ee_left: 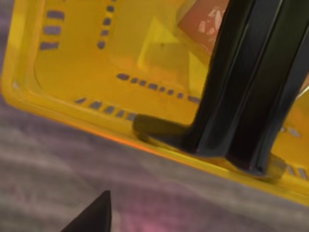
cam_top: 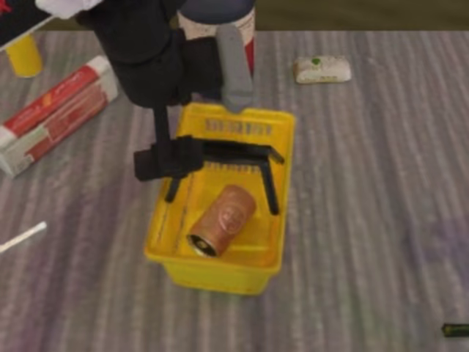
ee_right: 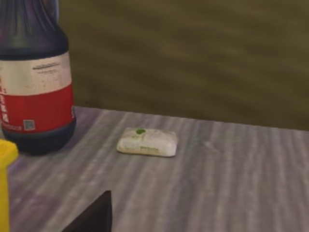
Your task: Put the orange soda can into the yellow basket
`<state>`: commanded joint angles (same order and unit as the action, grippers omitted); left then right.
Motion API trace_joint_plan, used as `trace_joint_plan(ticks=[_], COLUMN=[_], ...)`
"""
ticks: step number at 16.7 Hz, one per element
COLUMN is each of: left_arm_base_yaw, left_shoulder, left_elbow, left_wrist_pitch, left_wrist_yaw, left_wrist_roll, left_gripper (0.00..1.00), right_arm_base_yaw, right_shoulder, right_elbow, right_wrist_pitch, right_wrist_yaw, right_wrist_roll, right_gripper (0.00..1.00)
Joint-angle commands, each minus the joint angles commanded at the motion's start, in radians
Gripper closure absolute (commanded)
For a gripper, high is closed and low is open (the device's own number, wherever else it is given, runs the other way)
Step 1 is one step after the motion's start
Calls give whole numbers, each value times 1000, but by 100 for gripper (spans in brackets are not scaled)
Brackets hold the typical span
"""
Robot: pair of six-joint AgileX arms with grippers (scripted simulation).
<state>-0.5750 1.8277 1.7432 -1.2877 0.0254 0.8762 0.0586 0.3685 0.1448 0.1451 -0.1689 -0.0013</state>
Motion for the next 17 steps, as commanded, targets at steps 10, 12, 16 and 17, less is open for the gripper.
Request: trace_joint_plan(ticks=[10, 12, 16, 17], left_arm_base_yaw=[-85, -85, -83, -83], left_shoulder=[348, 348, 344, 342], left_elbow=[331, 331, 297, 277], left_wrist_pitch=[-182, -182, -151, -133], left_wrist_yaw=[-23, -23, -23, -23], left_wrist_roll=[167, 167, 169, 168], left_gripper=[0, 0, 0, 0], right_arm_base_yaw=[-49, -49, -49, -49], right_shoulder=[-368, -368, -368, -368], right_elbow=[-145, -145, -145, -145], right_wrist_pitch=[-145, -145, -145, -145], right_wrist_yaw=[169, 169, 169, 169], right_wrist_roll=[1, 1, 1, 1], right_gripper=[0, 0, 0, 0])
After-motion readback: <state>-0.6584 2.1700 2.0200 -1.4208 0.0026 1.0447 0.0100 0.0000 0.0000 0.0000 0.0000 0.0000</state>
